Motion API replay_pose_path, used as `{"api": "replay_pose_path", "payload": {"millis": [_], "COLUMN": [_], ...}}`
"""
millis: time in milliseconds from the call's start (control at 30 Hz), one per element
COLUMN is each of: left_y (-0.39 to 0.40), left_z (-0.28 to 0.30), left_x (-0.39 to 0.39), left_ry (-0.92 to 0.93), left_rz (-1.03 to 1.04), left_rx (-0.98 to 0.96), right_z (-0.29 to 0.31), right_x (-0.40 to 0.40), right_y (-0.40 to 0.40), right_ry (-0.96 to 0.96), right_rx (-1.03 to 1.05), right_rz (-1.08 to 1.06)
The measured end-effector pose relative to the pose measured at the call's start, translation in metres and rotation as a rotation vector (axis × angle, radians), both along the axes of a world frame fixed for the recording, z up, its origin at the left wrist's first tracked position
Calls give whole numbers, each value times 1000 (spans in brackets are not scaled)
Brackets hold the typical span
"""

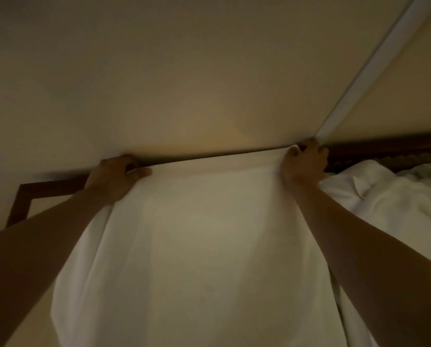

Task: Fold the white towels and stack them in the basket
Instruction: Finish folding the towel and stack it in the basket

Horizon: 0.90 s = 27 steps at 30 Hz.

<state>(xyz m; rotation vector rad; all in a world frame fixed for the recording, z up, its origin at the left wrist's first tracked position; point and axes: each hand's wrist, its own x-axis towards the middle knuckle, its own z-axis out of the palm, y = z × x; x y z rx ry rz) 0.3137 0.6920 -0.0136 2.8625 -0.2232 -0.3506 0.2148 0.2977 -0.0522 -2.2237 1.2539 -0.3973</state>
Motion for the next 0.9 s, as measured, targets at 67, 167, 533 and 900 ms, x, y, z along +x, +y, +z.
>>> {"api": "replay_pose_path", "payload": {"millis": [67, 167, 533, 900], "left_y": [7, 31, 144, 188], "left_z": [1, 6, 25, 31], "left_x": [-3, -14, -57, 52], "left_ry": [35, 74, 407, 140], "left_rz": [45, 88, 74, -131], "left_rx": [-78, -214, -265, 12], "right_z": [13, 30, 1, 8], "right_x": [-1, 1, -17, -13], "right_y": [13, 87, 286, 292], "right_ry": [115, 37, 350, 392], "right_rx": [-127, -203, -213, -280], "right_rz": [-45, 256, 965, 921]}}
